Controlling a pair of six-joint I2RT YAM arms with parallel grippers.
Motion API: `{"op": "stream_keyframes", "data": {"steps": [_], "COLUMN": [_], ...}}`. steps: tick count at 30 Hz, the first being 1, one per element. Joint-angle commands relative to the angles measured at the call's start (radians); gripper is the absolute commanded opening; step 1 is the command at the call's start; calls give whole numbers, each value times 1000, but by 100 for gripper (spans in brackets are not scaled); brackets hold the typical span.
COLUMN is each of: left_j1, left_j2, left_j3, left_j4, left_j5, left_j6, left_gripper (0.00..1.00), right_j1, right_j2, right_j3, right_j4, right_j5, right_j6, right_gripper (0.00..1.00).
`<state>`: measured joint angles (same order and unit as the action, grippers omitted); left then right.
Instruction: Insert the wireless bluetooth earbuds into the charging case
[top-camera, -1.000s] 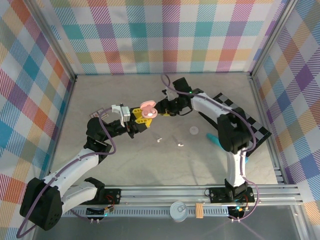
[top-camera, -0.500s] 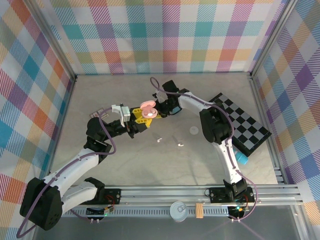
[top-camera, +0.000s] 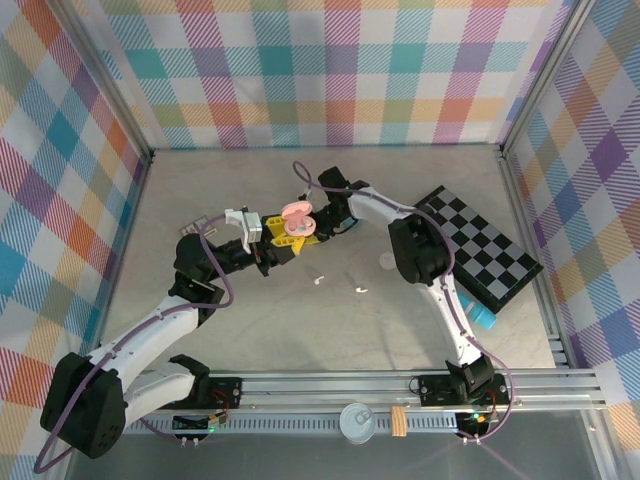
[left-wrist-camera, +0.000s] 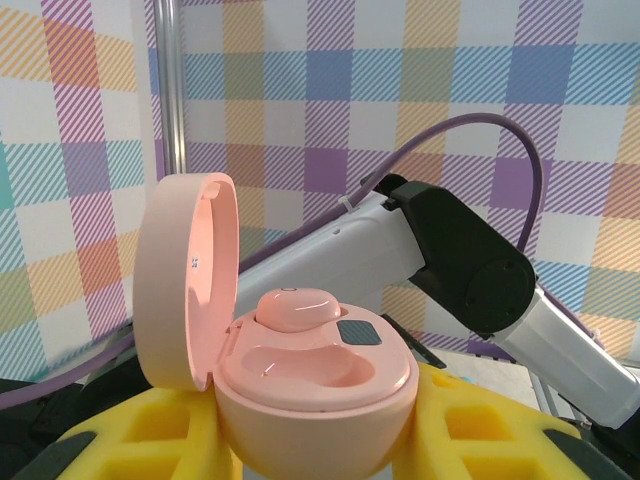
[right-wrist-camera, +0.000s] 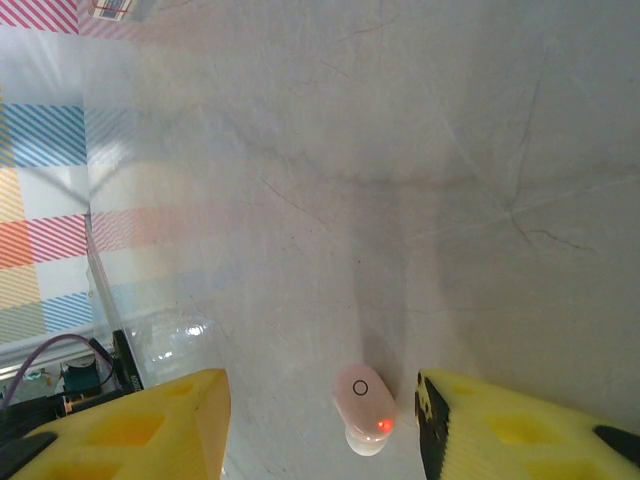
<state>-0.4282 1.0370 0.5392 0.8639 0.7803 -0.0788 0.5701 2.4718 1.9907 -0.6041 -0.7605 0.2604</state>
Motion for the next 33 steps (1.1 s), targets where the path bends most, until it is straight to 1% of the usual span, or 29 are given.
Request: {"op": "stream_keyframes", "data": {"steps": [1, 4, 12, 18, 23, 33], "left_j1": [12, 13, 12, 12, 12, 12], "left_j2": [-2, -1, -5, -14, -14, -20], "left_j3": [2, 4, 3, -2, -4, -8], "left_j4": [14, 13, 9, 5, 6, 1], "left_j5": [13, 14, 15, 14, 13, 14], "left_j6": [1, 0, 4, 6, 5, 5], "left_gripper": [25, 25, 25, 25, 25, 25], "right_j1": [17, 31, 72, 82, 86, 89], "right_j2": [26, 23, 15, 19, 42, 97], "right_j3": [31, 40, 78, 89, 118, 180], "right_j4": [-67, -102, -210, -220, -231, -246], "right_j5": [-20, 1, 123, 127, 112, 145], "right_j6": [-57, -82, -148, -154, -133, -79], "right_gripper": [52, 51, 51, 50, 47, 41]}}
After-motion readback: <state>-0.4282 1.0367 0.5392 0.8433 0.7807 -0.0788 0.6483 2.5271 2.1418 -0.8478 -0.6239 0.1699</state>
